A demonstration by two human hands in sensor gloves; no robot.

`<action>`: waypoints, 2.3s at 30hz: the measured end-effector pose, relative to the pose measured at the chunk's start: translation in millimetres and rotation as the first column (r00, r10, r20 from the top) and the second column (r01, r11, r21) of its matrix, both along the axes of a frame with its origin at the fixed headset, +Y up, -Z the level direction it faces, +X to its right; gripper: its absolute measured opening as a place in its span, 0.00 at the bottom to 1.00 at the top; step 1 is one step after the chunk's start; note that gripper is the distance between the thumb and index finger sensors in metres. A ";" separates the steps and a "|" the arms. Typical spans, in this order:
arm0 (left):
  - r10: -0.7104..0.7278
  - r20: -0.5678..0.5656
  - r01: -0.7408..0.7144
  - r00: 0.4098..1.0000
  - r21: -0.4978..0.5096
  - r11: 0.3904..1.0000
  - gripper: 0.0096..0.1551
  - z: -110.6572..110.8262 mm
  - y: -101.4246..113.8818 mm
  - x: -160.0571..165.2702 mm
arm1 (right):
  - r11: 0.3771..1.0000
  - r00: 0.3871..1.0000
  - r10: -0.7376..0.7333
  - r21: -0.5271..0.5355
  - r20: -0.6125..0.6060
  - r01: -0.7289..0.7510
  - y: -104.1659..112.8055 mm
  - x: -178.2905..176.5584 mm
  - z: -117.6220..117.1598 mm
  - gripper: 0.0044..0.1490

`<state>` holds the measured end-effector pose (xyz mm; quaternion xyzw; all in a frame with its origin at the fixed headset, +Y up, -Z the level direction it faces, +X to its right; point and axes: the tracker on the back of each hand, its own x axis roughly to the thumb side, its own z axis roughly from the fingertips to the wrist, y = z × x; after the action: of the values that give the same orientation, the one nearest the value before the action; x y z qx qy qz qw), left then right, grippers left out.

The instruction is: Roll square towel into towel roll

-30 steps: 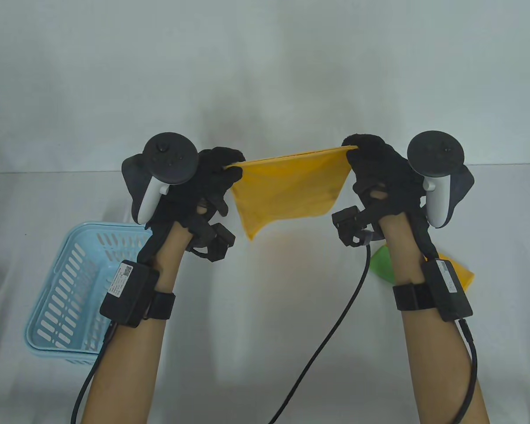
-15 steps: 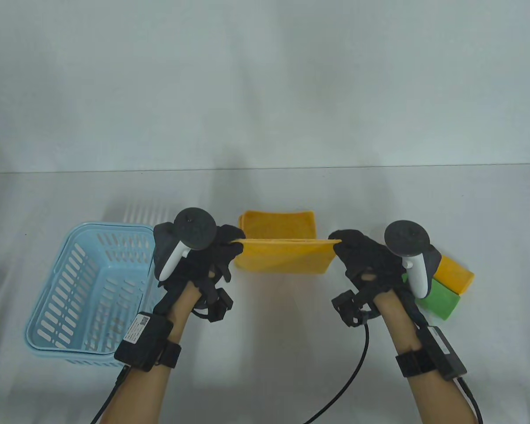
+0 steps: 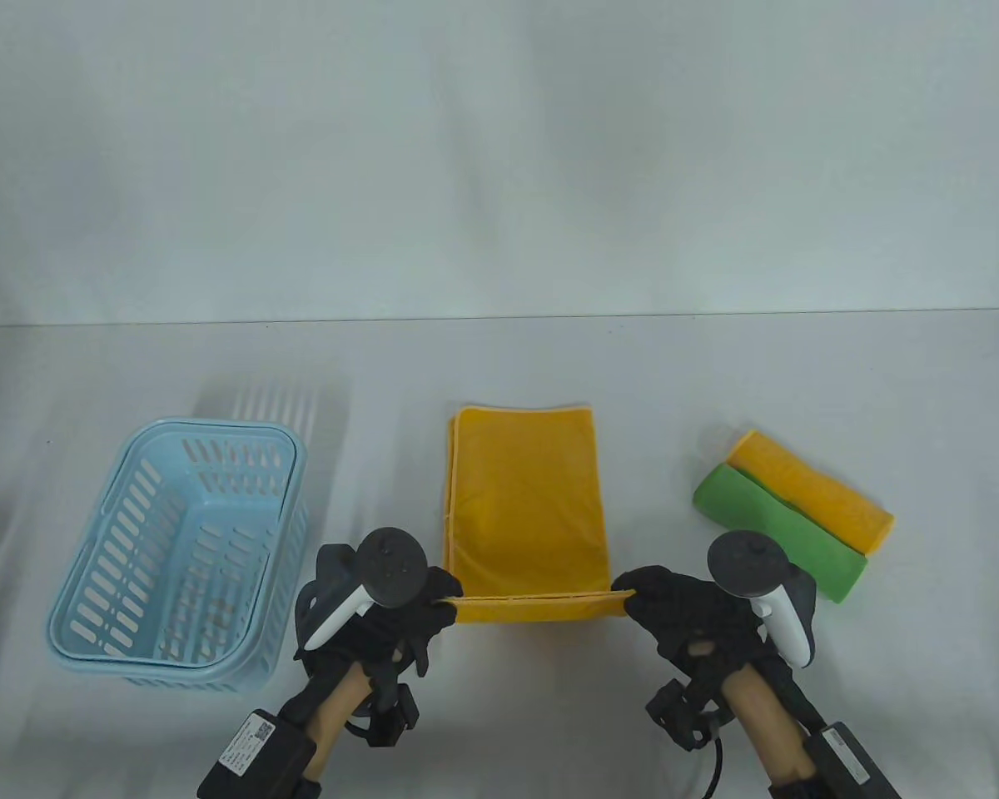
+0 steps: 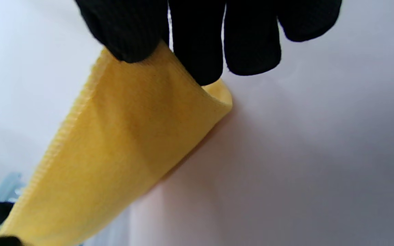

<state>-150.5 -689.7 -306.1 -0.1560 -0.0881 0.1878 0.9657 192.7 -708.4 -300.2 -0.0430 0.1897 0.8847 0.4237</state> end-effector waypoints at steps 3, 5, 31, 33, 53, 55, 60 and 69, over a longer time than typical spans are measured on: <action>-0.017 0.036 0.019 0.999 -0.057 0.998 0.23 1.8 -13.6 1.2 | 0.998 0.997 0.057 -0.036 -0.051 -0.058 -5.8 -4.6 1.8 0.24; -0.040 0.054 0.044 0.998 -0.078 0.996 0.23 2.9 -19.5 1.9 | 0.995 0.993 0.084 -0.051 -0.078 -0.088 -9.0 -7.9 2.5 0.25; -0.135 0.044 0.142 0.990 -0.253 0.957 0.24 -14.9 -53.9 1.7 | 0.946 0.958 0.256 -0.168 -0.129 -0.276 -42.6 -17.4 -4.5 0.25; -0.158 0.011 0.157 0.987 -0.214 0.964 0.24 -16.6 -54.6 2.6 | 0.946 0.957 0.275 -0.149 -0.096 -0.287 -43.1 -19.3 -6.1 0.25; -0.429 -0.094 0.430 0.898 -0.009 0.903 0.26 -13.7 -62.2 18.2 | 0.873 0.874 0.487 -0.041 0.013 -0.486 -50.4 -31.1 -9.7 0.26; -0.409 -0.109 0.409 0.906 -0.019 0.912 0.28 -14.6 -61.1 13.9 | 0.896 0.896 0.442 -0.054 0.031 -0.440 -48.9 -26.6 -10.1 0.28; -0.359 -0.138 0.358 0.923 -0.029 0.933 0.32 -16.7 -57.7 5.2 | 0.923 0.922 0.382 -0.065 0.058 -0.379 -43.9 -17.0 -11.3 0.33; -0.301 -0.129 0.310 0.945 0.056 0.949 0.40 -12.6 -39.2 4.6 | 0.950 0.948 0.310 0.007 0.071 -0.311 -26.4 -18.9 -4.8 0.38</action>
<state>-145.9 -728.9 -318.7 -0.1198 -0.0124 0.0415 0.9919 173.8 -734.8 -305.1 -0.0991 0.1580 0.9400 0.2857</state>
